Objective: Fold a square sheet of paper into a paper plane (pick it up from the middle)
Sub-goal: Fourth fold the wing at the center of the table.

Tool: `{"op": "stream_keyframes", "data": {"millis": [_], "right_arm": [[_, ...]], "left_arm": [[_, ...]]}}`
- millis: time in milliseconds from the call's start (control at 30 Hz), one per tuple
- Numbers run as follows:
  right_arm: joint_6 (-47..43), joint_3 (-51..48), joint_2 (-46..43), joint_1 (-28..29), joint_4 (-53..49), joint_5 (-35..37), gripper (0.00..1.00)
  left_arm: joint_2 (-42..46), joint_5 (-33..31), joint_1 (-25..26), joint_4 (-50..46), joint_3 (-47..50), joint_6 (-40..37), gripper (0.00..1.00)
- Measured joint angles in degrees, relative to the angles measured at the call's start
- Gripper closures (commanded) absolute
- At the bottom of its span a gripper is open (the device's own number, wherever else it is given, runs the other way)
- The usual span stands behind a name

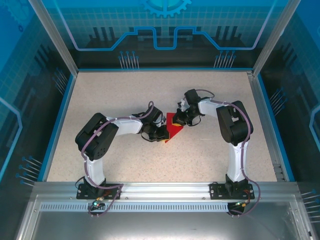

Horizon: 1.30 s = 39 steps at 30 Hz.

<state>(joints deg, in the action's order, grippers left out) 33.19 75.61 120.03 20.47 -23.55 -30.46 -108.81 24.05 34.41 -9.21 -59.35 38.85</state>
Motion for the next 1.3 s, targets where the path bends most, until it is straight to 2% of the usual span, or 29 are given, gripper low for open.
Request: {"op": "stream_keyframes", "data": {"millis": [833,1167,1300], "right_arm": [[0.02,0.26,0.11,0.02,-1.53,-0.42,0.94],[0.02,0.63,0.33,0.02,-2.03,-0.44,0.94],[0.02,0.68,0.33,0.02,-2.08,-0.44,0.94]], "left_arm": [[4.96,-2.10,1.53,3.37,7.08,1.29,0.95],[8.02,-3.54,2.71,-3.89,7.41,1.42,0.93],[10.67,-5.16,2.60,-3.98,6.64,1.33,0.92]]}}
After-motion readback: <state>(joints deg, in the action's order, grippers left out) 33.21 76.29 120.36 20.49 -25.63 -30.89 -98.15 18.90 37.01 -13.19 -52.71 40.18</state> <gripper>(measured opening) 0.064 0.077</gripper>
